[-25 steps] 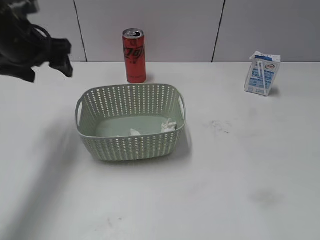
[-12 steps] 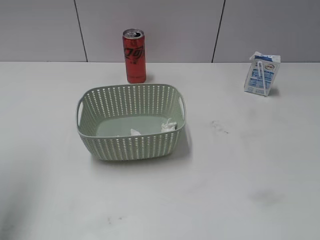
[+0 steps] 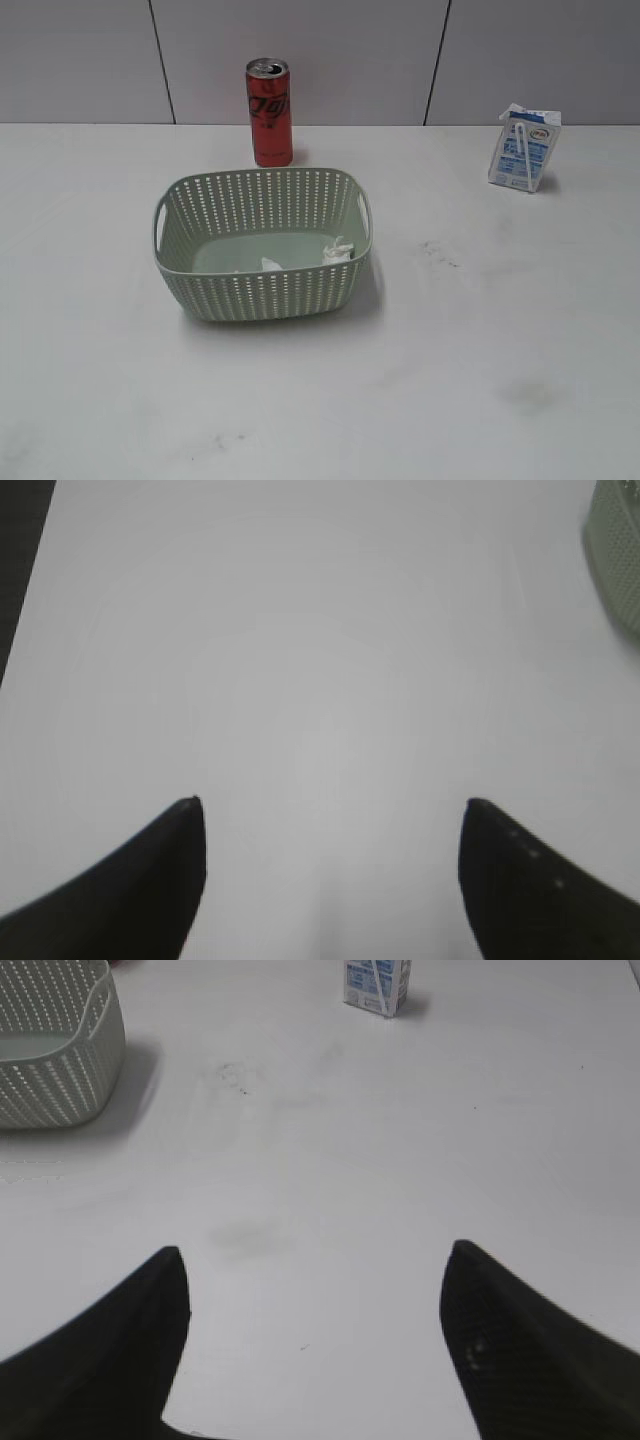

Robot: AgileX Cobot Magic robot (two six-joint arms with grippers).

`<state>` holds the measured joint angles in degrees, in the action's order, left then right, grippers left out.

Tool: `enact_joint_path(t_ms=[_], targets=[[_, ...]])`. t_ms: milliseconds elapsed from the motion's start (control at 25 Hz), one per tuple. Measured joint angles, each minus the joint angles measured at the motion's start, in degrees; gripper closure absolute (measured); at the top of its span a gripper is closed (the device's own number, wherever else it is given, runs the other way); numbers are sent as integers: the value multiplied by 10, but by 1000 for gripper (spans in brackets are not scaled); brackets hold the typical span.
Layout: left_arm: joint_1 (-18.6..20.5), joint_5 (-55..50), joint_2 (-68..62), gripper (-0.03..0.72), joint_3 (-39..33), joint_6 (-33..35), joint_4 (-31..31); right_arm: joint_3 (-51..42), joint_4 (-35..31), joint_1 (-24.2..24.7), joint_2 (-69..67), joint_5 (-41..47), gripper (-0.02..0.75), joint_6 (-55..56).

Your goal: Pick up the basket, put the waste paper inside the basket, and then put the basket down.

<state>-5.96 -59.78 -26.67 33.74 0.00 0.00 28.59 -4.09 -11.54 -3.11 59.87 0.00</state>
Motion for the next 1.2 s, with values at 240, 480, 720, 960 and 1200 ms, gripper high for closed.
enact_joint_path(t_ms=[240, 480, 720, 960, 1200], targets=[[0, -16, 194, 109, -59, 0, -6, 0, 0, 0, 10, 0, 148, 0], [3, -24, 269, 109, -61, 0, -8, 0, -1, 0, 11, -2, 148, 0], [5, -24, 269, 109, -62, 0, -8, 0, -1, 0, 12, -2, 148, 0], [6, -24, 269, 109, -65, 0, -9, 0, -4, 0, 34, -2, 148, 0], [6, -24, 269, 109, -65, 0, -9, 0, -11, 1, 34, -2, 148, 0]])
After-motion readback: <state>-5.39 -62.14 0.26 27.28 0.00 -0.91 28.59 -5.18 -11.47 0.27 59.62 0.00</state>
